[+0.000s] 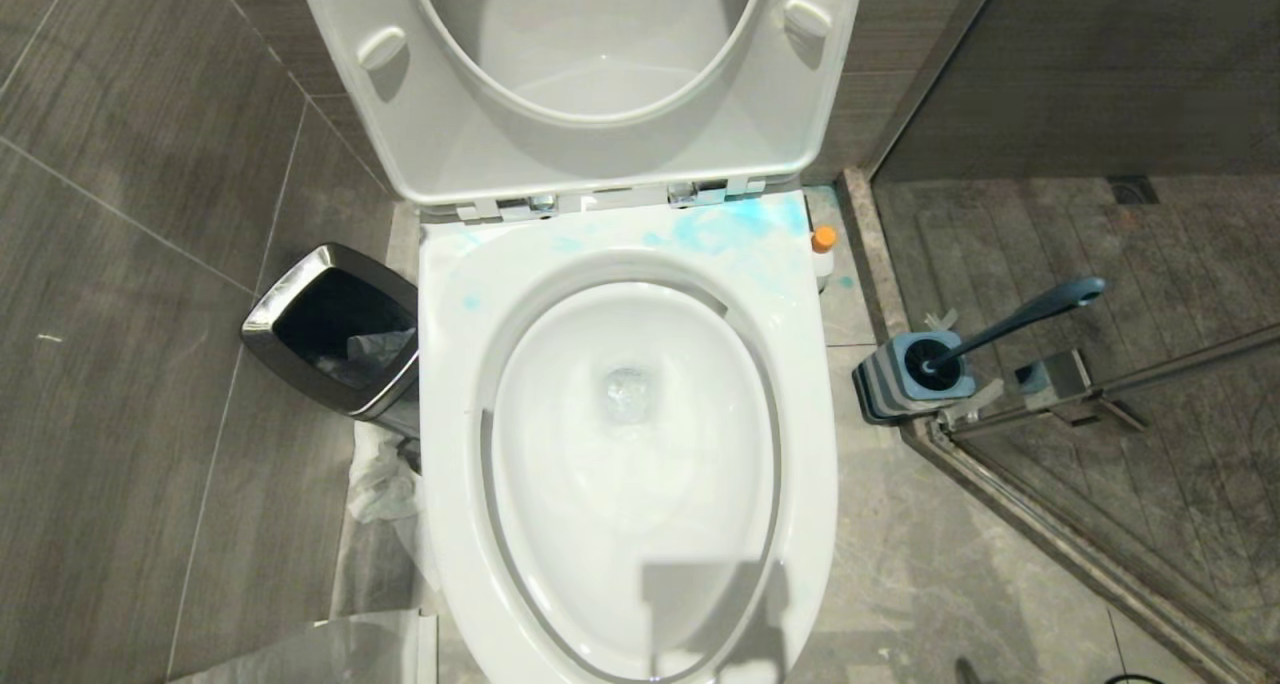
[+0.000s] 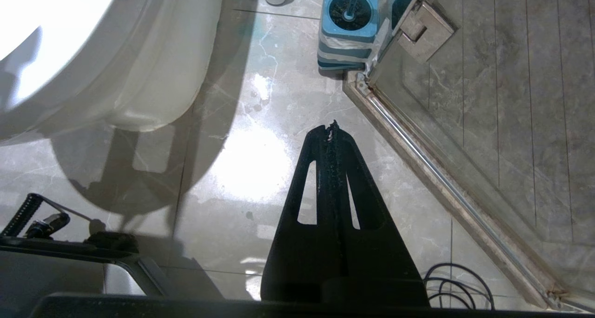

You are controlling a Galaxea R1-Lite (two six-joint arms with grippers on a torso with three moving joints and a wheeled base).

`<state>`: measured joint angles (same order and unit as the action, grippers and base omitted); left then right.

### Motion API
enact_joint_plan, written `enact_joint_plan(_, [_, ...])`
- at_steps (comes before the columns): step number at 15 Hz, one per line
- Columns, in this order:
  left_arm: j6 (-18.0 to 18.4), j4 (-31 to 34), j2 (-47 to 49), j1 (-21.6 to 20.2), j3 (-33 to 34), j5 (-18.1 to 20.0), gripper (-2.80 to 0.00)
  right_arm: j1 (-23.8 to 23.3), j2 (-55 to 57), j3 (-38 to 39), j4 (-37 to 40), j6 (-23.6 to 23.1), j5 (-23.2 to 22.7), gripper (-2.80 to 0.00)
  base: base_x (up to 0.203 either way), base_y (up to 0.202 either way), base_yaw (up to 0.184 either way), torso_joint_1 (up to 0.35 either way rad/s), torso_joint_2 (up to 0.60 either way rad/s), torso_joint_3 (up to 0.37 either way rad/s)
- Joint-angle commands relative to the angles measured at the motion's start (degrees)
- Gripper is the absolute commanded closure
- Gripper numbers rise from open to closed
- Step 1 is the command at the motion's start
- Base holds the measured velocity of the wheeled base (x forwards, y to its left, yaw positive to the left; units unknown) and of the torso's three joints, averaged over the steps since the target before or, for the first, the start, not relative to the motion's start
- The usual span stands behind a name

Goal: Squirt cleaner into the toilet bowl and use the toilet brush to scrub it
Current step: Close the toilet lid

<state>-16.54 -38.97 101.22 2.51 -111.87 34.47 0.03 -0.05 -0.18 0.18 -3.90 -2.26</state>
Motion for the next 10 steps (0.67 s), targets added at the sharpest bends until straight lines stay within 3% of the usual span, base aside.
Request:
enact_joint_plan(1, [2.1, -0.2, 0.2, 2.0, 0.2, 0.2, 0.0, 0.0, 0.0, 0.0, 0.0, -0.1, 0.0, 0.0, 0.0, 0.0, 0.0, 0.0, 0.0, 0.0])
enact_joint_plan(4, [6.0, -0.5, 1.0, 3.9, 0.2, 0.1, 0.0, 0.0, 0.0, 0.0, 0.0, -0.1, 0.0, 0.0, 0.0, 0.0, 0.0, 0.0, 0.0, 0.0])
enact_joint_plan(7, [5.2, -0.9, 0.4, 4.1, 0.9, -0.7, 0.0, 0.1, 0.0, 0.0, 0.0, -0.1, 0.0, 0.0, 0.0, 0.0, 0.0, 0.0, 0.0, 0.0])
enact_joint_plan(10, [2.6, -0.3, -1.9, 3.8, 4.8, 3.6, 0.0, 0.1, 0.0, 0.0, 0.0, -0.1, 0.0, 0.0, 0.0, 0.0, 0.0, 0.0, 0.0, 0.0])
